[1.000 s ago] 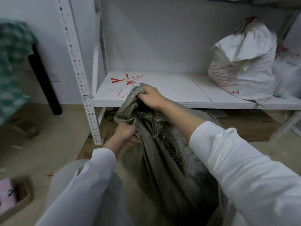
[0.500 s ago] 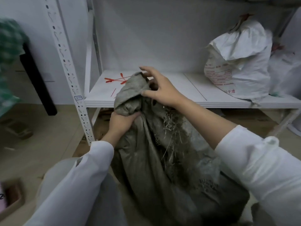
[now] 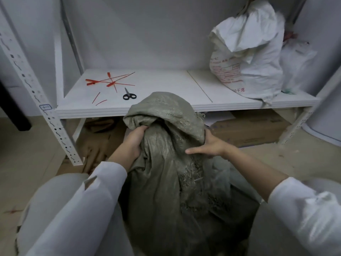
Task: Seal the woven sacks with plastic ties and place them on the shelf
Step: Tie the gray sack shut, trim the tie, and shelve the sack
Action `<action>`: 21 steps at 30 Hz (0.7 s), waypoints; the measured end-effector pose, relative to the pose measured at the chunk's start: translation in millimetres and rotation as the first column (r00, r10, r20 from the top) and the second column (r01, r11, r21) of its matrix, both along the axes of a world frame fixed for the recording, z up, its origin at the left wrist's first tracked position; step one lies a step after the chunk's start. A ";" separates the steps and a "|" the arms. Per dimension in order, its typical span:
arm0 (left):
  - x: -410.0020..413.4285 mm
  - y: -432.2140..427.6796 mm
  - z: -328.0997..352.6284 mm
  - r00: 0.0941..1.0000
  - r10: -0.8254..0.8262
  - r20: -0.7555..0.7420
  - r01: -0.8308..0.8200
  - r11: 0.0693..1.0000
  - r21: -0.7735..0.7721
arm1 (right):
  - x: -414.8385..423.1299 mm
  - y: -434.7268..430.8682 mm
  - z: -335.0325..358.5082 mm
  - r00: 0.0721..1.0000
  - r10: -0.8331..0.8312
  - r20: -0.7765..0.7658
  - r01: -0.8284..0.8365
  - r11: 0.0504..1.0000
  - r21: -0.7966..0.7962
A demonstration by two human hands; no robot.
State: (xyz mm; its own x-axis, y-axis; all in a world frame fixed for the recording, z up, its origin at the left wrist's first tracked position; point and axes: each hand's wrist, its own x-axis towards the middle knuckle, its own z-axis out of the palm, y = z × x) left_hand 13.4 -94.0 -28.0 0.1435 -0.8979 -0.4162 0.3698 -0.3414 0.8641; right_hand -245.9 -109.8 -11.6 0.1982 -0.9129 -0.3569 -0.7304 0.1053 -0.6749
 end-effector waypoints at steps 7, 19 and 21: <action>-20.6 15.8 11.7 0.977 -0.177 0.118 0.185 0.981 -0.061 | 9.2 -3.0 -15.1 0.959 -0.008 0.283 0.072 0.973 -0.218; -47.6 31.9 8.5 0.847 -0.331 0.415 0.322 0.942 0.093 | 81.8 -15.5 125.8 0.783 0.427 0.452 -0.018 0.742 -0.670; -52.5 35.1 6.4 0.881 -0.259 0.395 0.261 0.964 0.050 | 100.0 -14.9 134.7 0.758 0.485 0.435 -0.087 0.737 -0.671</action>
State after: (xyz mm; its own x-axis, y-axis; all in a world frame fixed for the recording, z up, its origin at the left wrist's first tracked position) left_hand -39.1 -58.8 -21.6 0.0565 -0.9273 -0.3700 -0.1033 -0.3740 0.9216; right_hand -145.9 -124.7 123.1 0.4601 -0.7444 0.4839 -0.1270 -0.5946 -0.7939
